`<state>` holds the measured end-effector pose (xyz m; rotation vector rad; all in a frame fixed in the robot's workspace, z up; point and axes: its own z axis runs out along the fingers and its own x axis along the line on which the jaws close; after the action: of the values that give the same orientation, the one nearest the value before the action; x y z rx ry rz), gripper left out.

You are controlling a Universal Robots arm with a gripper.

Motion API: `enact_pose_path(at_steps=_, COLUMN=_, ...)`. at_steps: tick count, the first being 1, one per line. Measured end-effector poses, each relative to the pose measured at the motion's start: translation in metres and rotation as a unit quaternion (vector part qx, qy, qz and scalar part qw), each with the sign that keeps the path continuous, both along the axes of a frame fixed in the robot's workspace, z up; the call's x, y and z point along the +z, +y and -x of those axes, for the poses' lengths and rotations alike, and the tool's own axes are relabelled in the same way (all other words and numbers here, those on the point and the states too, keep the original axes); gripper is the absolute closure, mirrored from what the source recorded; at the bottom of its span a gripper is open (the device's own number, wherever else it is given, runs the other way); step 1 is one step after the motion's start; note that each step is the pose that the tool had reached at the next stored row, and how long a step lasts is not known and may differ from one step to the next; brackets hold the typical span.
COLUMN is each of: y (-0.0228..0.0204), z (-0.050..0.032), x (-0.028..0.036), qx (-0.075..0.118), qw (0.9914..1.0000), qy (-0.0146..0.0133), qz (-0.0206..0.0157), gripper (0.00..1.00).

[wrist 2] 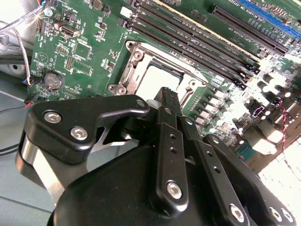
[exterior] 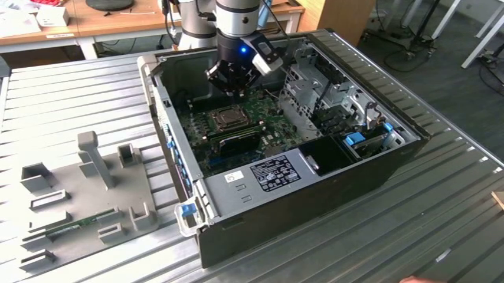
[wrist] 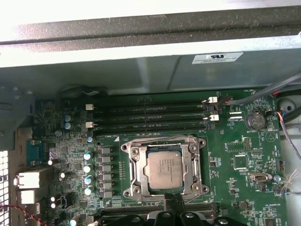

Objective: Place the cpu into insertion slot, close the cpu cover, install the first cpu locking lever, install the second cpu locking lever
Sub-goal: 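Install the second cpu locking lever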

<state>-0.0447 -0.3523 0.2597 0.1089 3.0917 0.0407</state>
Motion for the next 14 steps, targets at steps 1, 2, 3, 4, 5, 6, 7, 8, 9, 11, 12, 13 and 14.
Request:
enact_pose_path(at_steps=1, y=-0.0002, z=0.0000, x=0.0000, qx=0.000, qw=1.00000, qy=0.0000, qz=0.0000, gripper=0.90)
enact_pose_path(at_steps=2, y=-0.0004, z=0.0000, x=0.0000, qx=0.000, qw=1.00000, qy=0.0000, qz=0.0000, gripper=0.90)
enact_pose_path(at_steps=3, y=-0.0007, z=0.0000, x=0.0000, qx=0.000, qw=1.00000, qy=0.0000, qz=0.0000, gripper=0.90)
enact_pose_path(at_steps=4, y=-0.0010, z=0.0000, x=0.0000, qx=0.000, qw=1.00000, qy=0.0000, qz=0.0000, gripper=0.90)
enact_pose_path(at_steps=5, y=-0.0016, z=0.0000, x=0.0000, qx=0.000, qw=1.00000, qy=0.0000, qz=0.0000, gripper=0.90)
enact_pose_path(at_steps=6, y=-0.0024, z=0.0000, x=-0.0001, qx=0.000, qw=1.00000, qy=0.0000, qz=0.0000, gripper=0.90)
enact_pose_path(at_steps=7, y=-0.0036, z=0.0000, x=0.0000, qx=0.000, qw=1.00000, qy=0.0000, qz=0.0000, gripper=0.90)
enact_pose_path(at_steps=8, y=-0.0049, z=0.0001, x=-0.0001, qx=0.000, qw=1.00000, qy=0.0000, qz=-0.0001, gripper=0.90)
enact_pose_path(at_steps=9, y=-0.0063, z=0.0001, x=0.0000, qx=0.000, qw=1.00000, qy=0.0000, qz=0.0000, gripper=0.90)
enact_pose_path(at_steps=11, y=-0.0091, z=0.0001, x=0.0000, qx=0.000, qw=1.00000, qy=0.0000, qz=0.0000, gripper=0.90)
enact_pose_path(at_steps=12, y=-0.0103, z=0.0002, x=-0.0001, qx=0.000, qw=1.00000, qy=0.0000, qz=-0.0001, gripper=0.90)
enact_pose_path(at_steps=13, y=-0.0114, z=0.0002, x=-0.0001, qx=0.000, qw=1.00000, qy=0.0000, qz=0.0000, gripper=0.90)
enact_pose_path(at_steps=14, y=-0.0120, z=0.0002, x=-0.0001, qx=0.000, qw=1.00000, qy=0.0000, qz=-0.0001, gripper=0.90)
